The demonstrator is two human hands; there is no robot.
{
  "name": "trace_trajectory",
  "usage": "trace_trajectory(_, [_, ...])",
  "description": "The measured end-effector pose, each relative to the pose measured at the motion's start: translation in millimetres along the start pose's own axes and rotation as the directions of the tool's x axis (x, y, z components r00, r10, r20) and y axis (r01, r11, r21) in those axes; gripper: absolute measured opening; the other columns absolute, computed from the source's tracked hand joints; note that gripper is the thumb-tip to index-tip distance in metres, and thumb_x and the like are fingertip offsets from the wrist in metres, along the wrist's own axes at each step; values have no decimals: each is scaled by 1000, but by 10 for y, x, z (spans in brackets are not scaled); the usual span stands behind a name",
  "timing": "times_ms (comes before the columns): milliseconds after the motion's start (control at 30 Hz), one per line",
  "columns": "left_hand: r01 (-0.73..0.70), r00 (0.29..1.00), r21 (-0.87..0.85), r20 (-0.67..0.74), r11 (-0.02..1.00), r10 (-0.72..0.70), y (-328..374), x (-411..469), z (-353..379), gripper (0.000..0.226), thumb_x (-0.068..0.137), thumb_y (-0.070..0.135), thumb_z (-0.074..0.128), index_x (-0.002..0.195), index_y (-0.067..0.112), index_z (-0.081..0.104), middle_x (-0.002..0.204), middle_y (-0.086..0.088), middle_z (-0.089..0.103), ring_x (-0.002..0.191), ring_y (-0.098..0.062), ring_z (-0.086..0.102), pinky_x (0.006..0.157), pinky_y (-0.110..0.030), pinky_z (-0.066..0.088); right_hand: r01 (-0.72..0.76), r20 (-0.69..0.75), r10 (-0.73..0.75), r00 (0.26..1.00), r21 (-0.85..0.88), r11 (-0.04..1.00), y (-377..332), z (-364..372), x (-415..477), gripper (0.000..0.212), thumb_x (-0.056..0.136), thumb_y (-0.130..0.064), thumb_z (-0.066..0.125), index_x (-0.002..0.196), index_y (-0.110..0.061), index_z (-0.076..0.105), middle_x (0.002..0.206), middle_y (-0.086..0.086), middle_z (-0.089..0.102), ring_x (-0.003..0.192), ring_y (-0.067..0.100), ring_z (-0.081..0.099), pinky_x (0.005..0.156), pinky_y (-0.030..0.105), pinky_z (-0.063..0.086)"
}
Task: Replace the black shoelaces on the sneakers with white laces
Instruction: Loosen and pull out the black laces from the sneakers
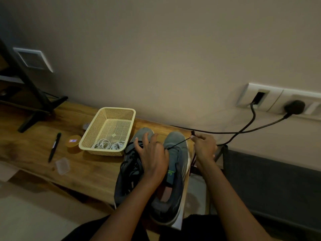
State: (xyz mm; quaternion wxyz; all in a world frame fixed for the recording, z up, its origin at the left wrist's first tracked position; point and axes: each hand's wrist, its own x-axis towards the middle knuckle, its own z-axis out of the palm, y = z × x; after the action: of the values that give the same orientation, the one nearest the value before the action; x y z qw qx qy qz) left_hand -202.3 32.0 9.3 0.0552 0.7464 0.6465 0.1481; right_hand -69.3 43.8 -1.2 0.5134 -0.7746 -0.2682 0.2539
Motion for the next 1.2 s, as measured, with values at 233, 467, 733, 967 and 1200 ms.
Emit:
trace_trajectory(233, [0, 1000, 19, 11, 1000, -1, -25, -1, 16, 24, 92, 35, 53, 98, 20, 70, 147, 7, 37, 142, -22, 12, 111, -49, -1, 497, 367, -340, 866, -552, 669, 17, 74, -158, 33, 82, -30, 66, 115, -33, 63, 149, -4, 26, 132, 28, 19, 104, 42, 20])
trace_trajectory(467, [8, 1000, 31, 28, 999, -9, -11, -2, 20, 25, 92, 36, 53, 101, 20, 70, 147, 7, 36, 142, -22, 11, 111, -49, -1, 680, 456, -509, 730, -557, 477, 79, 130, -183, 8, 77, -17, 70, 84, -14, 74, 129, 0, 54, 128, 32, 30, 93, 43, 28])
trace_trajectory(733, [24, 1000, 15, 19, 1000, -24, -9, 0, 14, 23, 91, 36, 53, 95, 21, 71, 147, 7, 37, 141, -21, 13, 112, -49, 2, 466, 264, -421, 868, -725, 507, 22, -114, -43, 15, 84, -24, 61, 92, -19, 73, 125, -7, 55, 124, 25, 32, 98, 41, 23])
trace_trajectory(967, [22, 1000, 34, 19, 999, -22, -27, 8, 28, 23, 91, 37, 54, 98, 22, 70, 147, 8, 36, 141, -22, 12, 112, -49, 3, 626, 501, -375, 780, -605, 492, 5, 31, -163, 19, 84, -30, 64, 101, -32, 71, 151, -7, 28, 139, 30, 10, 105, 44, 16])
trace_trajectory(1200, [32, 999, 22, 23, 999, -33, -11, 1, 19, 23, 91, 36, 54, 97, 21, 70, 148, 8, 35, 141, -22, 14, 112, -48, 4, 665, 417, -526, 741, -566, 488, 46, 42, -154, 2, 68, -12, 74, 68, -14, 74, 116, 3, 63, 121, 38, 40, 88, 45, 27])
